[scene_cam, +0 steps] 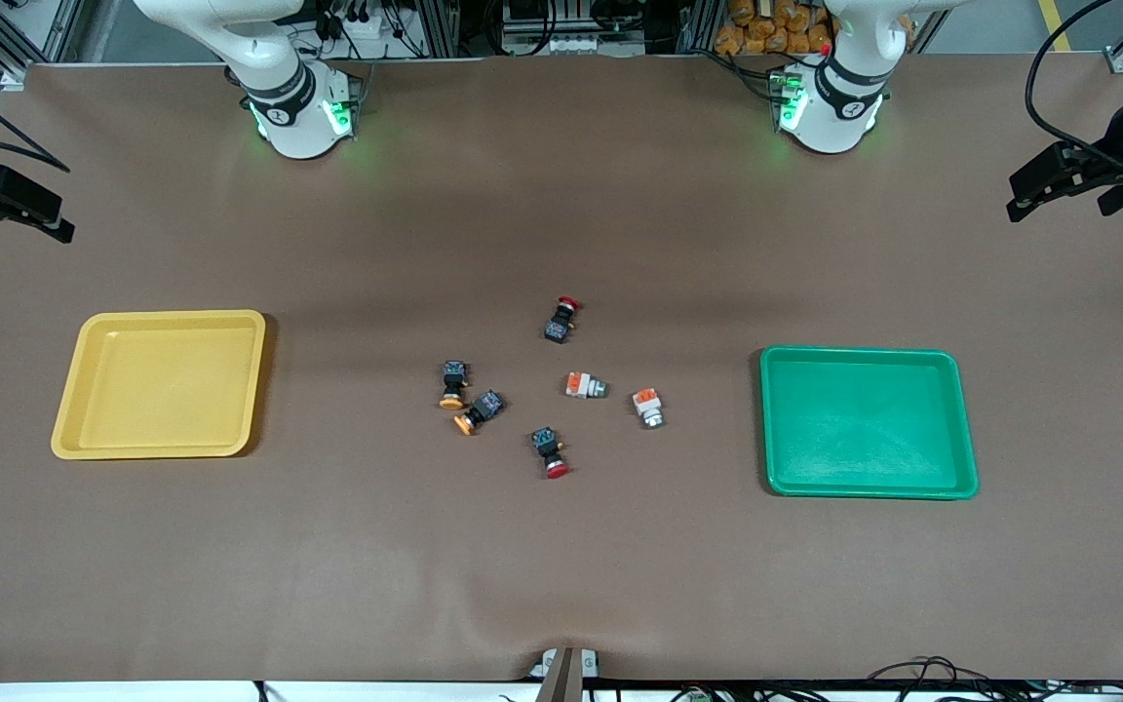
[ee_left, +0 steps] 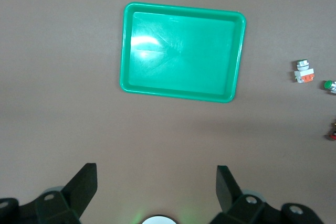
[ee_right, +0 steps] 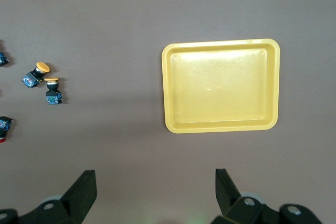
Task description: Place green and yellow buttons in trays
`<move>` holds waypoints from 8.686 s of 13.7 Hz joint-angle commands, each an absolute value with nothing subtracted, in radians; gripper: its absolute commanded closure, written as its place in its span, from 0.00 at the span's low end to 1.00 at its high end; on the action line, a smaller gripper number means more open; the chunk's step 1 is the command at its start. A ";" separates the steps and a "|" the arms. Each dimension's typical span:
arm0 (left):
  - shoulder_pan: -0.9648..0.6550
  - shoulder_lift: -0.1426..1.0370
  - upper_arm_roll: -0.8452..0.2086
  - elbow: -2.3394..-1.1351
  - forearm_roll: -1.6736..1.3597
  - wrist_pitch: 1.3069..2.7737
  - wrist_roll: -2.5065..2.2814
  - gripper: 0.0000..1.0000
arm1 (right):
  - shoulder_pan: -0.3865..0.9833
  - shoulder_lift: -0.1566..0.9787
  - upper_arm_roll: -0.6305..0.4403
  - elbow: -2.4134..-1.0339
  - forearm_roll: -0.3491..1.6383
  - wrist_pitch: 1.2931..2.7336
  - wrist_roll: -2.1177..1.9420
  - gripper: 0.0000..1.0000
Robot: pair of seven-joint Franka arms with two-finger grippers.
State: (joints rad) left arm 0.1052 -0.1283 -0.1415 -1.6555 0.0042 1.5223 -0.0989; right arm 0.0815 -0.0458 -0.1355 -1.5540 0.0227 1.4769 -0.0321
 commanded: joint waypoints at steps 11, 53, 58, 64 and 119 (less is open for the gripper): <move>0.114 -0.118 -0.123 -1.620 -0.040 1.456 -0.074 0.00 | 0.094 -0.031 -0.135 -1.528 -0.008 1.473 -0.043 0.00; -0.255 0.656 -0.331 -1.629 0.144 2.215 -1.034 0.00 | 0.530 0.374 -0.135 -1.491 0.094 1.635 -0.028 0.00; -0.273 0.727 -0.328 -1.629 0.144 2.362 -1.114 0.00 | 0.601 0.480 -0.133 -1.502 0.110 1.740 0.058 0.00; -0.288 0.769 -0.313 -1.632 0.155 2.427 -1.155 0.08 | 0.598 0.580 -0.138 -1.548 0.115 1.862 0.123 0.00; 0.167 0.561 -0.318 -1.799 0.169 2.184 -0.750 1.00 | 0.549 0.687 -0.127 -1.488 0.222 2.039 0.505 0.00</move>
